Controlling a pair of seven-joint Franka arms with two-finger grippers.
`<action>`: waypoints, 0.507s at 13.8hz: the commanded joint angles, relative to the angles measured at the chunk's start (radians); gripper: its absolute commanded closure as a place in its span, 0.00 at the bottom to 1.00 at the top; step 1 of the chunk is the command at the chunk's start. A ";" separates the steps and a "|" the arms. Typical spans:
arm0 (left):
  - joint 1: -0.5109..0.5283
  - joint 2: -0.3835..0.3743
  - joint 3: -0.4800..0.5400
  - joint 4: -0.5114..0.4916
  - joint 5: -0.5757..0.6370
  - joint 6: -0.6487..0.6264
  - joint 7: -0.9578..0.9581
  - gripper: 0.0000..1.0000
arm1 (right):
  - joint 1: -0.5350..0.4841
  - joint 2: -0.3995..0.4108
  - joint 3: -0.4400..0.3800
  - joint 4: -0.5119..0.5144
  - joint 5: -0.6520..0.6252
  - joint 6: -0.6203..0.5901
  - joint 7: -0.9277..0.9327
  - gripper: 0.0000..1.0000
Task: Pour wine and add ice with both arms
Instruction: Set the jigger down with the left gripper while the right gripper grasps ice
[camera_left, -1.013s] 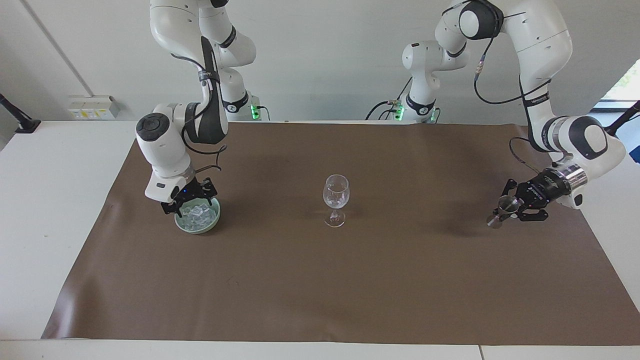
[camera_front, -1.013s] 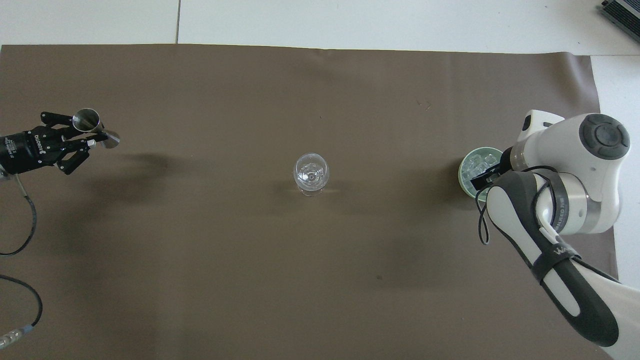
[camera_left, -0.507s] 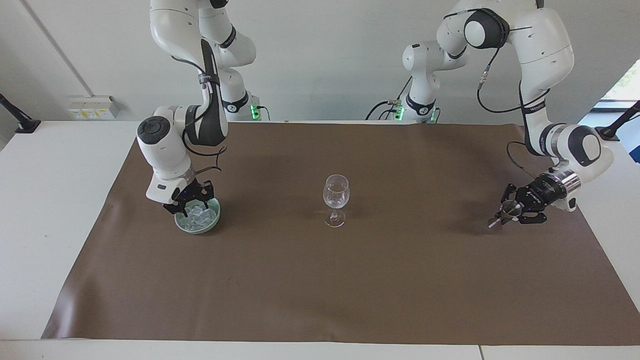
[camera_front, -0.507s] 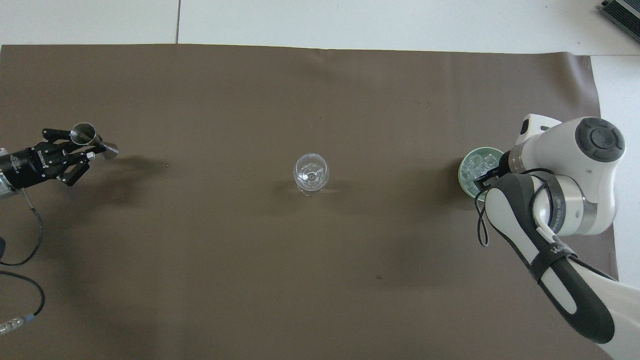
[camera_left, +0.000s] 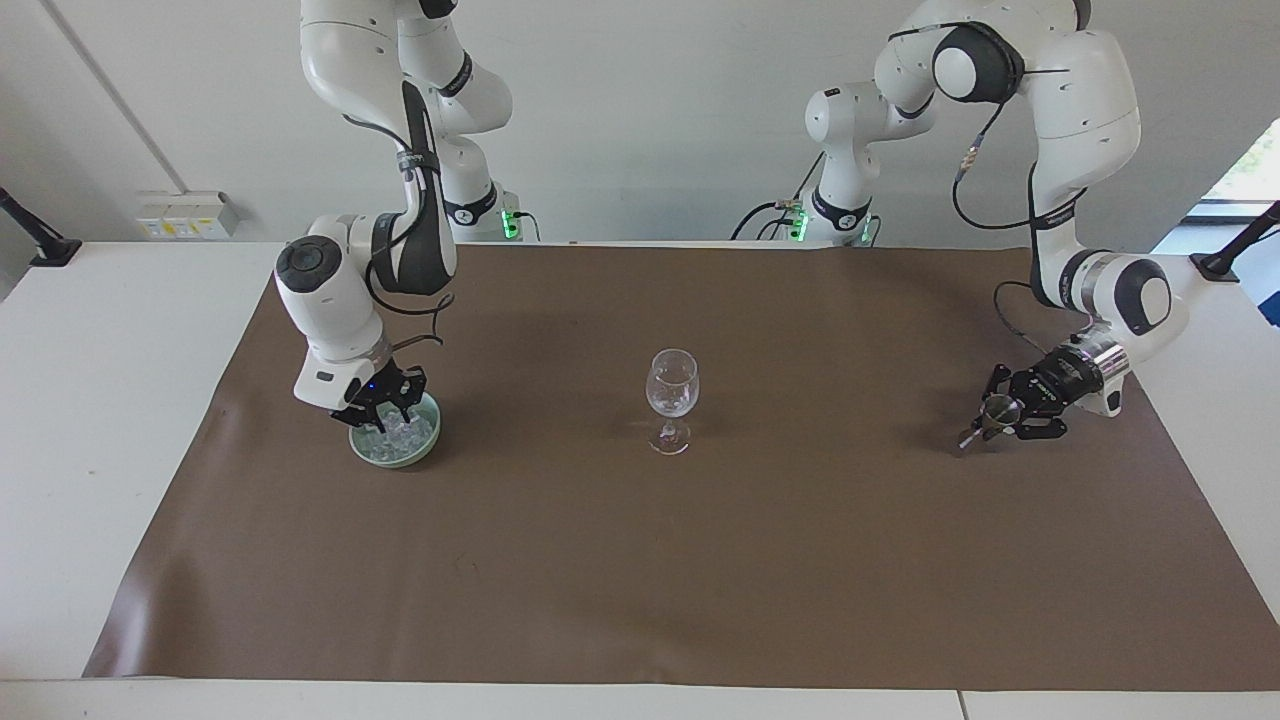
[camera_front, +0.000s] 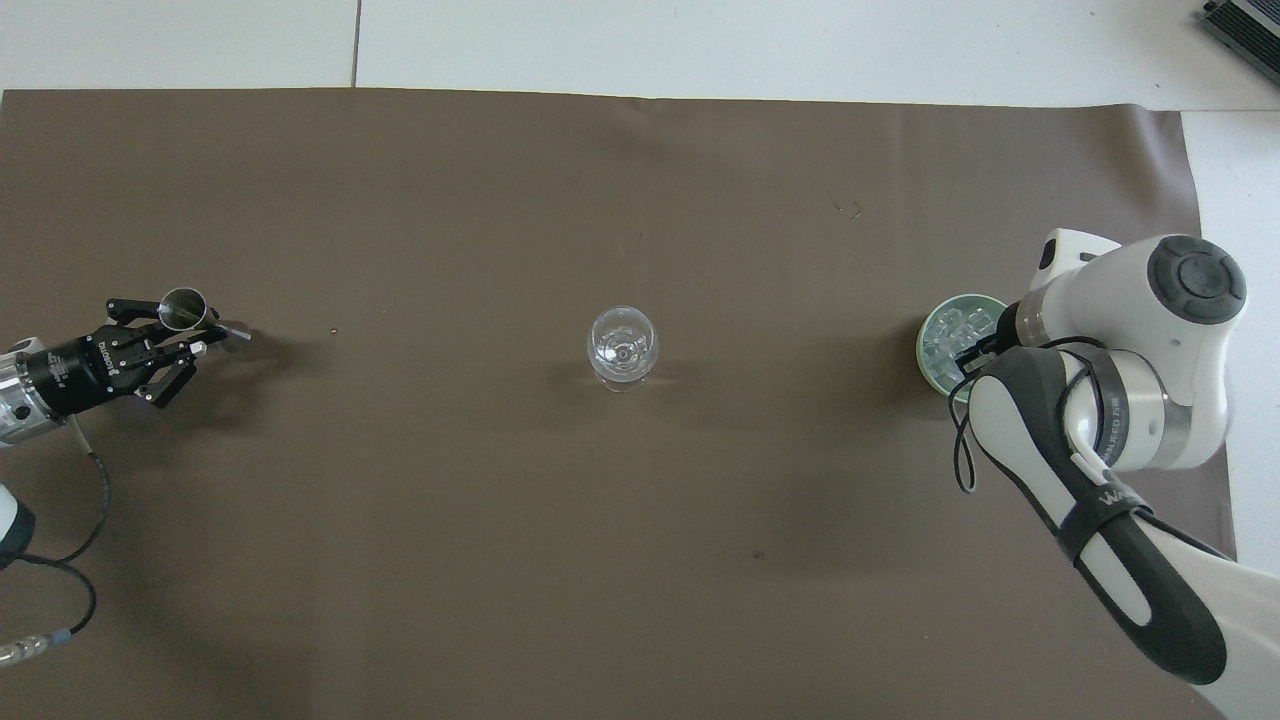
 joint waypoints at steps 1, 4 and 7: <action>0.007 0.002 0.004 -0.030 -0.029 -0.030 0.023 1.00 | -0.001 -0.001 0.003 -0.005 0.007 0.015 -0.013 1.00; 0.007 0.004 0.005 -0.047 -0.029 -0.027 0.054 1.00 | 0.002 -0.017 0.003 0.008 0.007 0.003 0.008 1.00; 0.007 0.004 0.005 -0.047 -0.029 -0.025 0.049 0.83 | 0.005 -0.074 0.004 0.024 0.007 -0.031 0.129 1.00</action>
